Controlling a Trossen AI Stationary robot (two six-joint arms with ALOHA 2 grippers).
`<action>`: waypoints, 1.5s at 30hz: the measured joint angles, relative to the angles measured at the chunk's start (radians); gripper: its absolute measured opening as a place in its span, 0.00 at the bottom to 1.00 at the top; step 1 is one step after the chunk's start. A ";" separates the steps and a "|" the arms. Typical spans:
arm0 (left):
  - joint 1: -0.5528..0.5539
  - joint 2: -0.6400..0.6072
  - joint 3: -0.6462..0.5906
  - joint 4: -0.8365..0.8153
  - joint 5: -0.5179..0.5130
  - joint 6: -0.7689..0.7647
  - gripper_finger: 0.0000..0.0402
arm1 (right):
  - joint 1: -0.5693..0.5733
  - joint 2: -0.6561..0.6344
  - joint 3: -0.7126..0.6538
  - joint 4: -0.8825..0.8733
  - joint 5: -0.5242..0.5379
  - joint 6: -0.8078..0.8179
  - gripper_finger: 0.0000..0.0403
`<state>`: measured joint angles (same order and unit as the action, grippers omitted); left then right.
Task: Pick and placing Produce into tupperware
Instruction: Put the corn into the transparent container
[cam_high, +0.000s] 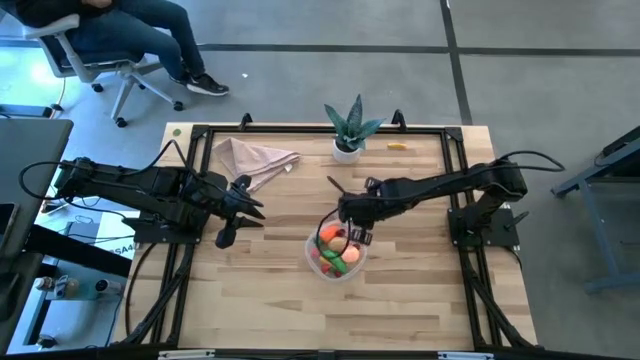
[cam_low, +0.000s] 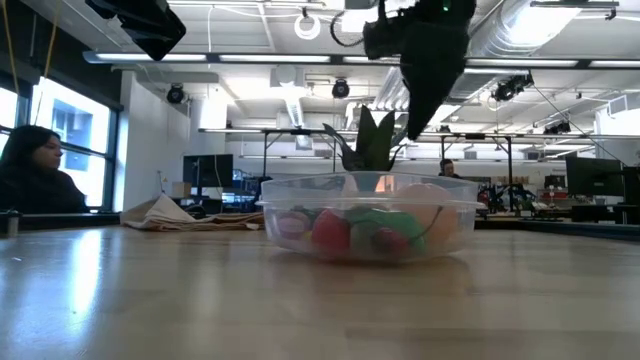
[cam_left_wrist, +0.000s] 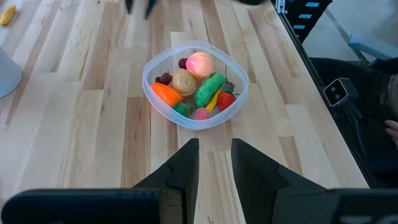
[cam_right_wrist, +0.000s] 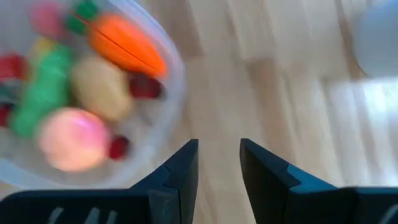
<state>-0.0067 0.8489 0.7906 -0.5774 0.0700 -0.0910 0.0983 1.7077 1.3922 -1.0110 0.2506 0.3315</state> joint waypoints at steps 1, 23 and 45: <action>0.000 0.000 0.000 0.000 0.000 0.000 0.21 | -0.016 -0.005 0.000 -0.027 0.001 0.000 0.27; 0.000 0.000 0.000 0.000 0.000 0.000 0.21 | -0.748 -0.261 0.000 -0.124 -0.142 -0.542 0.27; 0.000 0.000 0.000 0.000 0.000 0.000 0.21 | -1.090 0.129 0.000 -0.036 -0.289 -0.878 0.27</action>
<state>-0.0071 0.8486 0.7906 -0.5774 0.0701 -0.0907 -0.9917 1.8369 1.3922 -1.0468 -0.0383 -0.5461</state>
